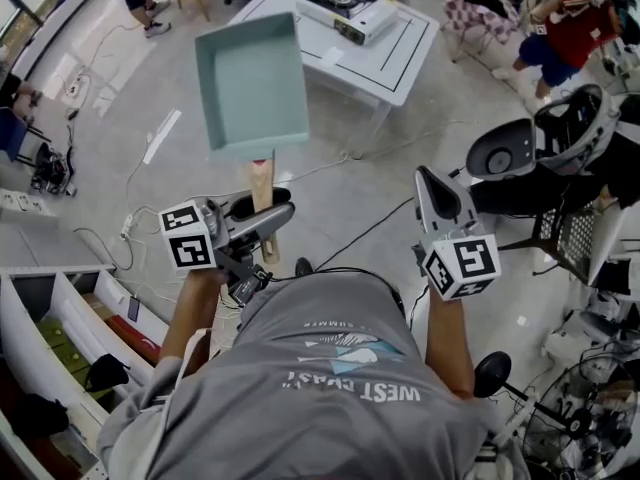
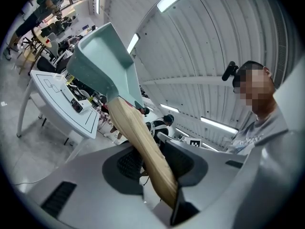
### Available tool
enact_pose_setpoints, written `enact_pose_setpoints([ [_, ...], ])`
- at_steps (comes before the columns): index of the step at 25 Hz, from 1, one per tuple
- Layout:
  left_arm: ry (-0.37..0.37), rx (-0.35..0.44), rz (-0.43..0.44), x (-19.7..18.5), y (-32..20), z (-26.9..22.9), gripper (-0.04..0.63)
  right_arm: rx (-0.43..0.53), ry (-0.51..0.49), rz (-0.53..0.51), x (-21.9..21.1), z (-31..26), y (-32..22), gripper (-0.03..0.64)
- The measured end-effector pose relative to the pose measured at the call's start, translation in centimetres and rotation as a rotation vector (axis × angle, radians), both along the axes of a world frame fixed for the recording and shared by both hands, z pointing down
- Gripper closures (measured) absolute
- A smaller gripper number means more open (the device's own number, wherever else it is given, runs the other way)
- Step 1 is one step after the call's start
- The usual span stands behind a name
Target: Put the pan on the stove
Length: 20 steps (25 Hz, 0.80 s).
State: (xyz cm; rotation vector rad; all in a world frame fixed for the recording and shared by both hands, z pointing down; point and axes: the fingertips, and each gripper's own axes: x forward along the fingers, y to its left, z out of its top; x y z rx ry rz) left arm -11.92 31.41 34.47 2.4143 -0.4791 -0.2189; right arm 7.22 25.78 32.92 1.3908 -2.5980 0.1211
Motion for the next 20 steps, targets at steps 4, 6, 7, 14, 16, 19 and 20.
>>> enact_pose_setpoints([
  [4, 0.005, -0.006, 0.011, -0.1, -0.9, 0.2, 0.463, -0.008, 0.012, 0.011, 0.0, 0.0, -0.8, 0.598],
  [6, 0.005, -0.009, 0.013, 0.0, -1.6, 0.3, 0.463, -0.011, 0.014, 0.012, 0.1, 0.1, -1.5, 0.598],
  [7, 0.005, -0.012, 0.013, 0.1, -1.9, 0.4, 0.463, -0.014, 0.014, 0.009, 0.2, 0.3, -1.9, 0.598],
  [14, -0.011, -0.032, -0.030, 1.4, -4.0, 1.1, 0.463, -0.032, -0.003, -0.054, 0.3, 1.4, -5.9, 0.598],
  [16, -0.008, -0.039, -0.050, 1.8, -4.8, 0.9, 0.463, -0.034, -0.008, -0.083, 0.0, 1.4, -7.6, 0.598],
  [19, -0.009, -0.041, -0.086, 2.3, -6.5, 0.4, 0.463, -0.037, -0.016, -0.132, -0.4, 1.2, -10.4, 0.597],
  [20, -0.010, -0.041, -0.097, 2.5, -7.1, 0.3, 0.463, -0.037, -0.018, -0.149, -0.5, 1.1, -11.3, 0.597],
])
